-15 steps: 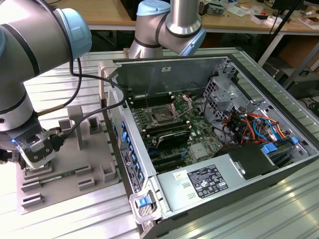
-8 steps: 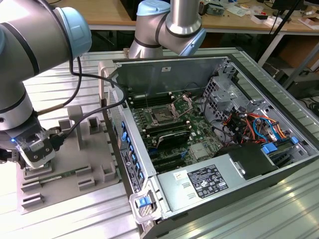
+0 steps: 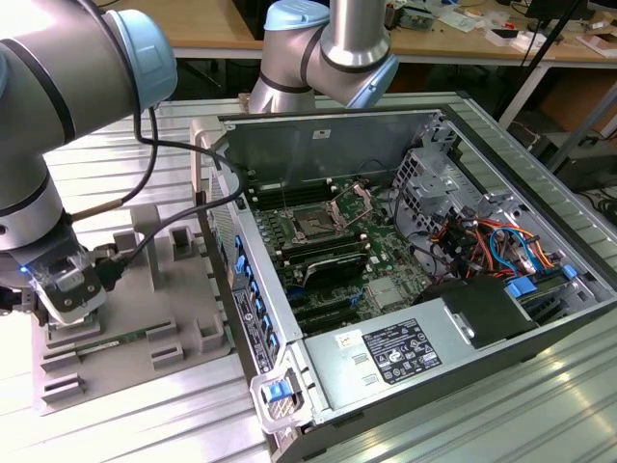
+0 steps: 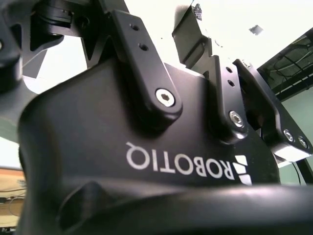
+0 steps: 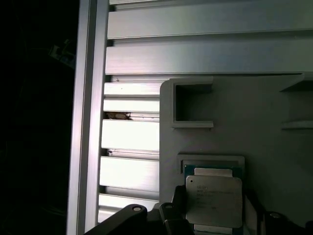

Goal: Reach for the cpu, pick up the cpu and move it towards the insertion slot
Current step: 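Pick up the cpu and move it towards the insertion slot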

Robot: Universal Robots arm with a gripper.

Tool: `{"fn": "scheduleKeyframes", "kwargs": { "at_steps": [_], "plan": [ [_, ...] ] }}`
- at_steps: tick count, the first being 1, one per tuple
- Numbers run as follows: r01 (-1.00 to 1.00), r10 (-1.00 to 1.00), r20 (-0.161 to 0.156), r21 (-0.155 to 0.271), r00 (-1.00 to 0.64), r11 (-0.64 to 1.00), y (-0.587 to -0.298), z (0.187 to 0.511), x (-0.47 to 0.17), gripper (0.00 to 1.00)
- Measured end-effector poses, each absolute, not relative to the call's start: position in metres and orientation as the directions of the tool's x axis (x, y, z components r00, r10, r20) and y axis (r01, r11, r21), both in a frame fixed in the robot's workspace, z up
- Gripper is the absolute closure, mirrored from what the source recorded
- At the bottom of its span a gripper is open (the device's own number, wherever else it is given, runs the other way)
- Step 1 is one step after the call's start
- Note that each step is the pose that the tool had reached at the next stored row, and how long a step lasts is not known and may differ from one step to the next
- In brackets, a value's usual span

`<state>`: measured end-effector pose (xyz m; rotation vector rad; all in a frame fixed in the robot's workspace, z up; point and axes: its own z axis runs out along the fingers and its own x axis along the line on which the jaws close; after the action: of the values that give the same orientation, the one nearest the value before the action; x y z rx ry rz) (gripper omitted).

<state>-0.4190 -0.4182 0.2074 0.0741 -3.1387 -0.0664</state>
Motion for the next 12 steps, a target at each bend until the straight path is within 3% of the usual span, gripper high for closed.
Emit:
{"fn": "scheduleKeyframes", "kwargs": {
  "at_steps": [12],
  "plan": [
    [-0.047, -0.047, 0.000, 0.042, -0.999, 0.998, -0.4182, 0.2118, -0.4190, 0.45]
  ]
}}
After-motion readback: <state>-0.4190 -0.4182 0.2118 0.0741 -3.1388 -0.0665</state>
